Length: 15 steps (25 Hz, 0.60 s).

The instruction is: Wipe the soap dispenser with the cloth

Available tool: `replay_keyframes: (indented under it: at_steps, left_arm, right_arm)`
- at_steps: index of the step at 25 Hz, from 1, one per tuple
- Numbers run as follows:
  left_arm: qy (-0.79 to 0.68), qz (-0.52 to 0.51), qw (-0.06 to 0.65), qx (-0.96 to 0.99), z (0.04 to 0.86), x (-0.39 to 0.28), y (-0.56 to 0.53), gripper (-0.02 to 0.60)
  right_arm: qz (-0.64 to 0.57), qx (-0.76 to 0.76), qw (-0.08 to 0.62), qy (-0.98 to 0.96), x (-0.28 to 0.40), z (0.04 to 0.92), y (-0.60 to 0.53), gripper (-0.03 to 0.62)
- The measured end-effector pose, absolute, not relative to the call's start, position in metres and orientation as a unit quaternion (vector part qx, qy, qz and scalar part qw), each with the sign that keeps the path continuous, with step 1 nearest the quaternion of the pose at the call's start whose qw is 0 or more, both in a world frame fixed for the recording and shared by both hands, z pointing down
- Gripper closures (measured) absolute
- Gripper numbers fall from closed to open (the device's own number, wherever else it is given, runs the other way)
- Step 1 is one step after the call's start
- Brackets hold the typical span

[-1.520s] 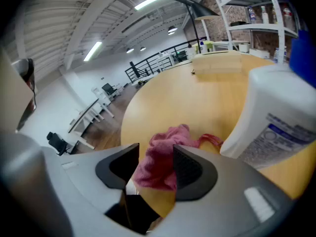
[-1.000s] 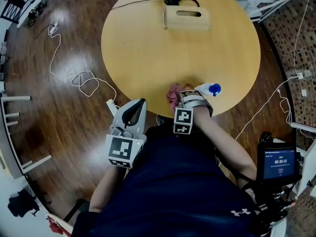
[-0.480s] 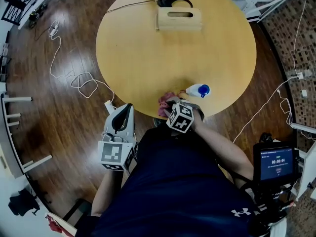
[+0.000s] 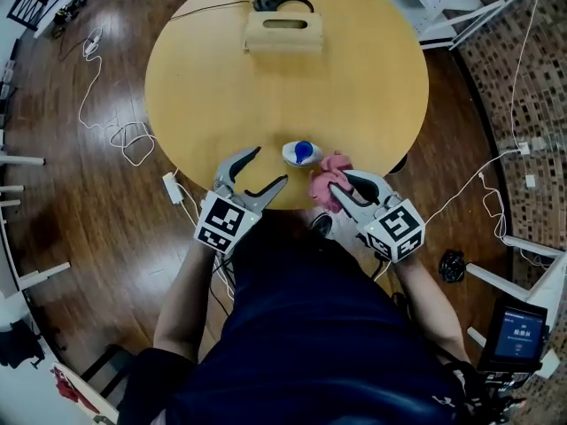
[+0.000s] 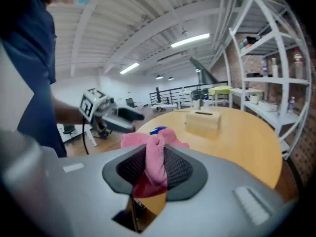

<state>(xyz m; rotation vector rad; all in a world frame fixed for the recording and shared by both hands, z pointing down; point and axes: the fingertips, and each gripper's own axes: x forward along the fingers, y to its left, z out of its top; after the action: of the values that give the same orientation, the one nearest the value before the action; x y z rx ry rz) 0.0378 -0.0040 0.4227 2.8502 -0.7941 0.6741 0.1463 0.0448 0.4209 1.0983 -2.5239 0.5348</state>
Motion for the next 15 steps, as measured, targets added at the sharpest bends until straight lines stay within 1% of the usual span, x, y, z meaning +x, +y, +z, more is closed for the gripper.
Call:
replay_keyframes:
  at_steps: [1,3,5,9,12,13,14,15]
  left_arm:
    - [-0.25,0.247,0.039,0.936,0.436,0.044,-0.003,0.267]
    - [-0.229,0.283,0.018,0.931,0.456,0.056,-0.005,0.264]
    - [-0.207,0.298,0.005,0.932,0.469,0.069,-0.01,0.264]
    - [-0.115,0.31,-0.007,0.944,0.491,0.093,-0.009,0.198]
    - [-0.049,0.33,-0.038,0.942,0.504,0.104,-0.002,0.2]
    - [-0.041,0.336,-0.053,0.94,0.506,0.107,-0.004,0.214]
    - [-0.039,0.338,-0.065,0.938,0.507,0.109,-0.007,0.273]
    - [-0.042,0.337,-0.073,0.938,0.507,0.111,-0.01,0.311]
  right_arm:
    - [0.183,0.415,0.159,-0.877,0.165,0.411,0.034,0.488]
    - [0.154,0.453,0.152,-0.865,0.185,0.387,0.014,0.487]
    - [0.112,0.46,0.158,-0.866,0.182,0.368,-0.003,0.487]
    - [0.051,0.41,0.203,-0.888,0.125,0.365,-0.026,0.487]
    - [0.026,0.359,0.263,-0.895,0.08,0.383,-0.026,0.487]
    - [0.014,0.352,0.281,-0.893,0.073,0.388,-0.027,0.487]
    - [0.0,0.353,0.297,-0.887,0.072,0.39,-0.029,0.487]
    - [-0.014,0.359,0.311,-0.88,0.075,0.39,-0.033,0.488]
